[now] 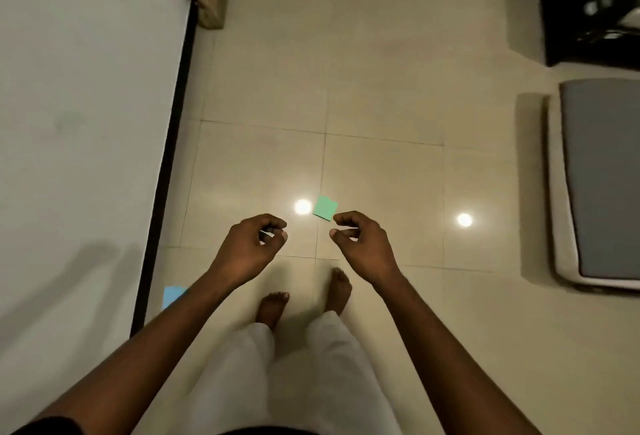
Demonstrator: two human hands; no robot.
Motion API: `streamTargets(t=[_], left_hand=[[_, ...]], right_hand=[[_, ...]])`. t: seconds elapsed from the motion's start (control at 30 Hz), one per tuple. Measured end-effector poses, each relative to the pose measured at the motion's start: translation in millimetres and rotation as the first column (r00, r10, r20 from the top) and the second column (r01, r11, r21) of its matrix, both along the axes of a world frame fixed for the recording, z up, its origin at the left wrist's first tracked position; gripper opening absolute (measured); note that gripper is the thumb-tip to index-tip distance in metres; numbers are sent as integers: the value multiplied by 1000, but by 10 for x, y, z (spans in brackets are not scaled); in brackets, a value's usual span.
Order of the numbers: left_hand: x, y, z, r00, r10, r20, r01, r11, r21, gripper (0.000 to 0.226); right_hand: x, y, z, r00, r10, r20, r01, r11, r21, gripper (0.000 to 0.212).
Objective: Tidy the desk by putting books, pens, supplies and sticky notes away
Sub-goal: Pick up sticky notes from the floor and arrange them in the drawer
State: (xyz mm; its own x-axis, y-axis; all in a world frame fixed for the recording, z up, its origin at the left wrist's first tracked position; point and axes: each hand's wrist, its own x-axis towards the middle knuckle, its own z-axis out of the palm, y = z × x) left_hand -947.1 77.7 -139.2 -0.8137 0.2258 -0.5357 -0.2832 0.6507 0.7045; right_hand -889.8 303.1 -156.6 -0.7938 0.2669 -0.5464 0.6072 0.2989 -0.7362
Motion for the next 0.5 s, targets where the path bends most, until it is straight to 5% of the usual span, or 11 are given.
streamTargets(t=[0.5], left_hand=[[300, 596, -3577, 864, 470, 181, -451, 882, -138, 12]], right_hand=[[-750, 735, -4043, 934, 343, 106, -358, 905, 231, 53]])
